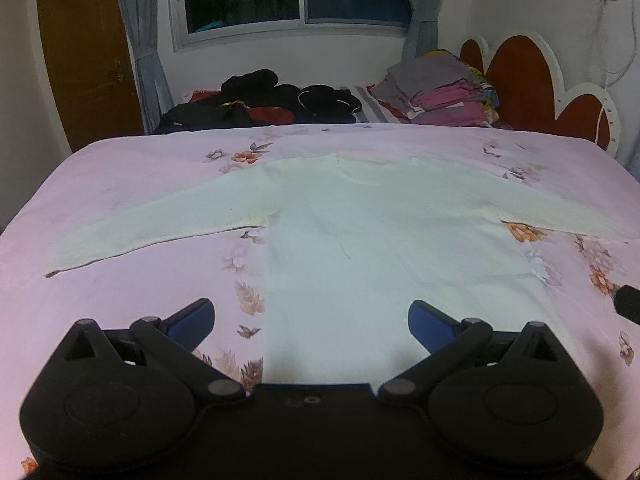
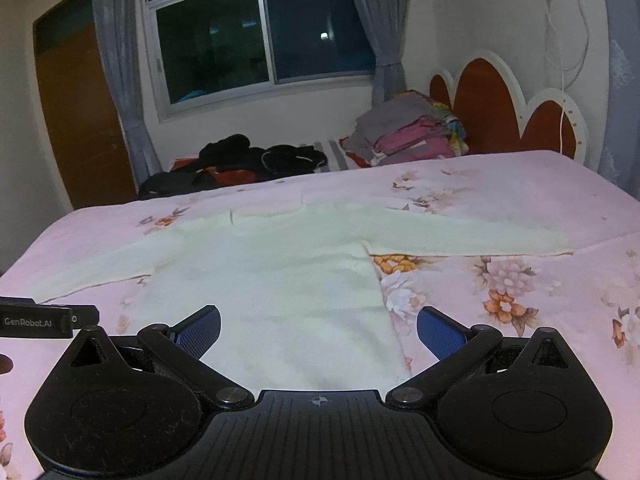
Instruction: Fold small clothes
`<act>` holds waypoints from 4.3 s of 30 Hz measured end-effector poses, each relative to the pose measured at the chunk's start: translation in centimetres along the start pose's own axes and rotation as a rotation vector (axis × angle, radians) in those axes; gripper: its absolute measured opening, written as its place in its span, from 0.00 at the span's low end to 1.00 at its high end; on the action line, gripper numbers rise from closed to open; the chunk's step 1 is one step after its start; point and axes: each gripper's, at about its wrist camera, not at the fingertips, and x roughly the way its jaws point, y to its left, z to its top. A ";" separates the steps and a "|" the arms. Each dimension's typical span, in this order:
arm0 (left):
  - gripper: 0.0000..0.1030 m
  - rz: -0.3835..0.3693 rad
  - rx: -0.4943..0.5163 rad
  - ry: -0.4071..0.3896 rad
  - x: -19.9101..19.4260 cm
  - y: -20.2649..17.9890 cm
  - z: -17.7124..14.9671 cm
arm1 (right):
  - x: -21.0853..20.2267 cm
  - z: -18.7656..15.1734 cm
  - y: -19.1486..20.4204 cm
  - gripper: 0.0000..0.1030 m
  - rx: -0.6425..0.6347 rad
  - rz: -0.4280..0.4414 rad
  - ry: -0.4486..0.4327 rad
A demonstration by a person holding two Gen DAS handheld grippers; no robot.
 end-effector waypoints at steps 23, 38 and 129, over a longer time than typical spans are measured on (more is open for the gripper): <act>0.99 0.043 -0.058 0.051 12.0 -4.5 5.1 | 13.8 5.5 -18.5 0.99 0.136 -0.160 0.032; 0.85 0.055 -0.021 0.098 17.7 -7.4 6.9 | 21.1 4.9 -33.8 0.65 0.422 -0.380 0.128; 0.08 -0.173 -0.308 0.070 27.4 6.2 9.4 | 29.8 3.9 -8.3 0.11 0.082 -0.109 0.128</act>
